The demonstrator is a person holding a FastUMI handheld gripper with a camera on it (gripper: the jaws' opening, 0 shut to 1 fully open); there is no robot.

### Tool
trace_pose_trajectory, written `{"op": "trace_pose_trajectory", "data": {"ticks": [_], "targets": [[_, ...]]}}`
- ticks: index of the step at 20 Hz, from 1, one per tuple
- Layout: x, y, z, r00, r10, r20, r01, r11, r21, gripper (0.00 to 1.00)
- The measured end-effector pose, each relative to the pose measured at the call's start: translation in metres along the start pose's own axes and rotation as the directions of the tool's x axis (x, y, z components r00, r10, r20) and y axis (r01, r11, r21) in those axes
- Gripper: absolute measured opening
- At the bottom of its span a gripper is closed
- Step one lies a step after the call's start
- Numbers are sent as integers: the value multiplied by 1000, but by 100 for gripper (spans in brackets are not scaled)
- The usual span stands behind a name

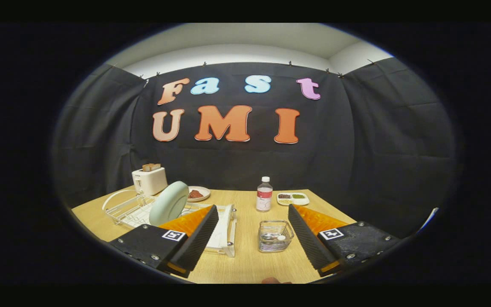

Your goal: Take the plate from the dish rack, then take the spoon from the basket and place it into the plate.

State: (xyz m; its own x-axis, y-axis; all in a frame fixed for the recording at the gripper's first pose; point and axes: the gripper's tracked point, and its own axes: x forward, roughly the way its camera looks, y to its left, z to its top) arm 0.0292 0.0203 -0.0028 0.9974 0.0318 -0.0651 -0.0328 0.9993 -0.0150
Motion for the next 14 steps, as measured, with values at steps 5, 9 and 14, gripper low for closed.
{"op": "trace_pose_trajectory", "data": {"ticks": [5, 9, 14], "targets": [[31, 37, 12, 996, 75, -54, -74, 997, 17, 98], [60, 78, 18, 984, 140, -107, -139, 990, 17, 98], [97, 132, 2, 956, 208, -207, -198, 978, 66, 98]]}}
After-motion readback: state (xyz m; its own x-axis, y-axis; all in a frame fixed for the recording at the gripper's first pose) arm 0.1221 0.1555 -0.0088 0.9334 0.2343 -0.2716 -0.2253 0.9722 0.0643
